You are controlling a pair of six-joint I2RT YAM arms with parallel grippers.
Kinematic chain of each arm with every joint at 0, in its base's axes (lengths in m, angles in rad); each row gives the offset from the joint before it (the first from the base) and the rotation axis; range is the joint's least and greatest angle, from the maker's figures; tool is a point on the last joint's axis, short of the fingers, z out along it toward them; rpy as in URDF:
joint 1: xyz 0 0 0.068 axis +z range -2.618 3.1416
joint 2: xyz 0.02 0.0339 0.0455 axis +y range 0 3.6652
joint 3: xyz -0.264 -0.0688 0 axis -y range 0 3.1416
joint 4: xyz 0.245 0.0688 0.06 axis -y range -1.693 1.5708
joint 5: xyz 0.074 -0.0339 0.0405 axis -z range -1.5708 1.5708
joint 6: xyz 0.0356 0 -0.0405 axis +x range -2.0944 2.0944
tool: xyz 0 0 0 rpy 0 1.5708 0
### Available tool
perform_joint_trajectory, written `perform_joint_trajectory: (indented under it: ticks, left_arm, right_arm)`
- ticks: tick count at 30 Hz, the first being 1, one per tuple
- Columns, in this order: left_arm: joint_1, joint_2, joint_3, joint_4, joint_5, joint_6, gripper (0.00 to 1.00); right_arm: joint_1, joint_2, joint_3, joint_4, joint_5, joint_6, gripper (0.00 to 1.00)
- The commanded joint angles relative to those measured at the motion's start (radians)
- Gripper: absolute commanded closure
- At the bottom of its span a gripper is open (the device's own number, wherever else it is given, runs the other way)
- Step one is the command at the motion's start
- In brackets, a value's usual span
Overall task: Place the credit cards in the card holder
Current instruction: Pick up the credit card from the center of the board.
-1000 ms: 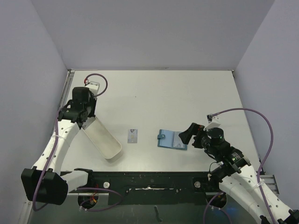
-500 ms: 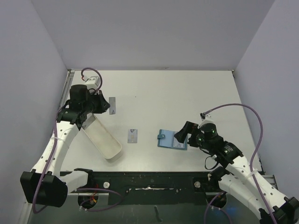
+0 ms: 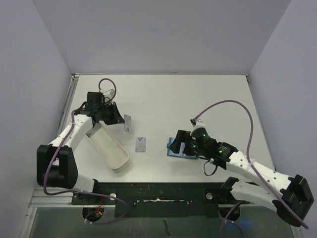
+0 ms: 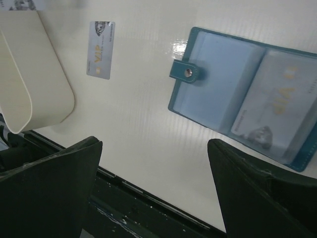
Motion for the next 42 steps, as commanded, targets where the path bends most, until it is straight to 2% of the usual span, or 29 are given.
perform_joint_trajectory:
  ticks: [1,8,14,18,28,42]
  left_arm:
    - [0.018,0.065,-0.008,0.017,0.076,0.044,1.0]
    - [0.021,0.176,-0.02,0.001,0.11,0.075,1.0]
    - [0.021,0.212,-0.051,-0.001,0.103,0.069,1.0]
    - [0.02,0.214,-0.073,0.001,0.09,0.071,1.0]
    - [0.0,0.204,-0.131,0.022,0.074,0.035,1.0]
    - [-0.166,0.21,-0.169,0.122,0.048,-0.09,1.0]
  right_arm:
    - [0.093,0.105,0.1,0.1,0.101,0.014,0.09]
    - [0.137,0.303,0.163,0.214,0.08,-0.002,0.13]
    - [0.148,0.484,0.248,0.28,0.049,-0.034,0.39]
    - [0.15,0.588,0.3,0.302,0.034,-0.04,0.48]
    - [0.153,0.709,0.342,0.316,0.03,-0.042,0.55]
    - [0.148,0.748,0.328,0.287,0.071,-0.018,0.6]
